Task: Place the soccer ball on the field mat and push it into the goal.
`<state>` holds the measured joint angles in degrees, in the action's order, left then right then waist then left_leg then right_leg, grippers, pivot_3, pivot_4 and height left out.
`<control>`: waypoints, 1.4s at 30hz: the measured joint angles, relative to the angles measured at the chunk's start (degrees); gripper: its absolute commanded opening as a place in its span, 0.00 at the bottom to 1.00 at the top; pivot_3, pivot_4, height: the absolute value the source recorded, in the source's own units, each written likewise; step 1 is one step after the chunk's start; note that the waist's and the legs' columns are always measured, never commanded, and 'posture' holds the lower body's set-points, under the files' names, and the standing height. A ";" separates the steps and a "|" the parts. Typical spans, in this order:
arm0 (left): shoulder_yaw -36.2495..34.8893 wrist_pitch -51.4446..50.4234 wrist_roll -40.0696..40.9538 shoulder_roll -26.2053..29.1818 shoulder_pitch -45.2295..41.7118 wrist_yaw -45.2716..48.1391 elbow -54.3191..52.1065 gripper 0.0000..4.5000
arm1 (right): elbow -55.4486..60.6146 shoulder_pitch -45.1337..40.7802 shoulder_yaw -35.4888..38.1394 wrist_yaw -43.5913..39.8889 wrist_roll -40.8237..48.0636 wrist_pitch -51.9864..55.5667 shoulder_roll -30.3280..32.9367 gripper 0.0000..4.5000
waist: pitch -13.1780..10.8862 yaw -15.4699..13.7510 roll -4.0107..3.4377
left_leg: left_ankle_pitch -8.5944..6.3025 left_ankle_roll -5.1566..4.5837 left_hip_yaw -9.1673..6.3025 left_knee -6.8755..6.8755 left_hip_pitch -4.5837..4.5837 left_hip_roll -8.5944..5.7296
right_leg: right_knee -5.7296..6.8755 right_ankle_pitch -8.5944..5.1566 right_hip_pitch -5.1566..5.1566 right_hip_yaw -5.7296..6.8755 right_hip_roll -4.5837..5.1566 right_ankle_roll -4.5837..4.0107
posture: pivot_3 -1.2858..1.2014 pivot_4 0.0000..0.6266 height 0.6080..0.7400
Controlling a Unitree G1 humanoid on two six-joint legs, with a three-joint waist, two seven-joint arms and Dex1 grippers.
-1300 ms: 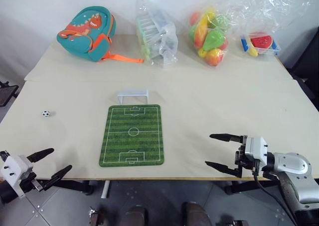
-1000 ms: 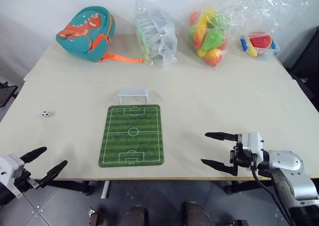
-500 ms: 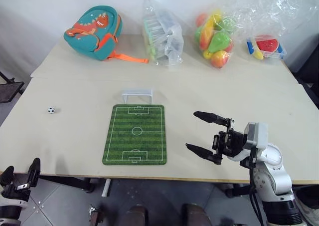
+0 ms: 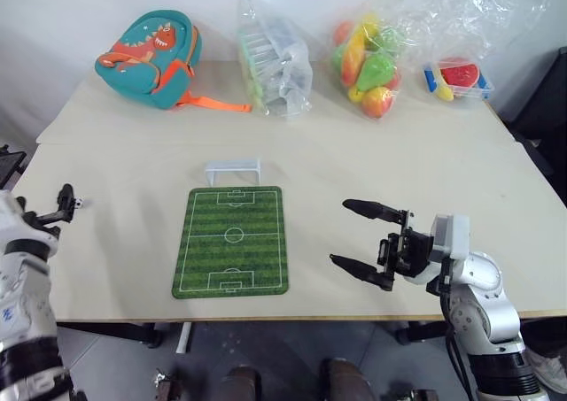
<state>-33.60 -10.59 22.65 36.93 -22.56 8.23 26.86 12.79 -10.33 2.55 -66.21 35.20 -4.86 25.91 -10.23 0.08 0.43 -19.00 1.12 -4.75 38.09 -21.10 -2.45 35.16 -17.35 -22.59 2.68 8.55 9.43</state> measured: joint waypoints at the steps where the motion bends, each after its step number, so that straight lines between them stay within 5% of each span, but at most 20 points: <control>1: 1.10 0.54 -1.17 0.87 -2.96 -0.08 3.97 1.00 | 0.02 -0.04 -0.03 0.15 0.00 0.02 -0.03 1.00 | 0.00 0.01 0.00 | -0.01 -0.01 0.00 0.00 0.01 -0.01 | -0.01 0.00 0.02 -0.02 0.02 0.00 | 0.52 0.24 1.00; 14: 6.02 10.75 -8.08 3.67 -16.32 -0.78 32.85 1.00 | 0.48 0.21 -0.05 2.45 -0.67 0.22 -0.27 1.00 | 0.00 0.15 0.02 | -0.01 0.00 0.56 0.00 0.01 0.03 | 0.04 0.01 -0.07 -0.01 0.02 0.01 | 0.52 0.24 1.00; 17: 6.75 11.36 -8.71 4.32 -17.29 -0.60 35.20 0.87 | 0.48 0.22 -0.05 2.99 -0.89 0.16 -0.68 1.00 | 0.00 0.08 0.02 | -0.01 0.00 0.57 0.02 0.01 0.02 | 0.08 0.01 -0.07 -0.01 0.03 0.01 | 0.52 0.24 1.00; 27: 8.44 12.22 -9.59 4.39 -17.22 0.82 37.13 0.19 | 0.51 0.21 -0.05 3.91 -1.40 0.07 -1.39 1.00 | 0.00 0.21 0.03 | -0.01 0.00 0.65 0.06 0.04 0.04 | 0.22 0.01 -0.12 -0.01 0.04 0.01 | 0.52 0.24 1.00; 31: 8.10 14.85 -8.93 4.39 -15.69 4.24 36.52 0.19 | 0.51 0.19 -0.05 4.12 -1.92 0.02 -1.58 1.00 | 0.00 0.13 0.02 | -0.01 0.00 0.66 0.07 0.02 0.04 | 0.23 0.01 -0.14 -0.01 0.04 0.00 | 0.52 0.24 1.00; 37: 6.73 19.73 -4.32 4.81 -11.64 18.29 27.74 0.19 | 0.47 -0.10 0.26 3.89 -2.02 -0.08 -0.75 1.00 | 0.00 0.09 0.03 | -0.01 0.00 0.65 0.10 0.00 0.06 | 0.22 0.02 -0.14 -0.01 0.05 -0.02 | 0.52 0.24 1.00; 42: 13.95 9.07 9.03 10.37 1.21 50.57 -8.79 0.19 | -0.07 0.83 7.43 -1.05 1.05 1.45 9.66 1.00 | -0.02 -0.25 -0.03 | -0.12 -0.07 0.55 0.11 -0.07 0.31 | -0.12 0.04 0.03 0.08 0.13 -0.05 | 0.52 0.24 1.00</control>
<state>-19.66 -1.53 31.69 47.30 -21.36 58.80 18.06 12.71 -9.51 9.98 -67.27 36.24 -3.41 35.57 -10.25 -0.17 0.40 -19.12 1.05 -4.20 38.20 -21.16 -2.14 35.04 -17.31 -22.56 2.76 8.68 9.38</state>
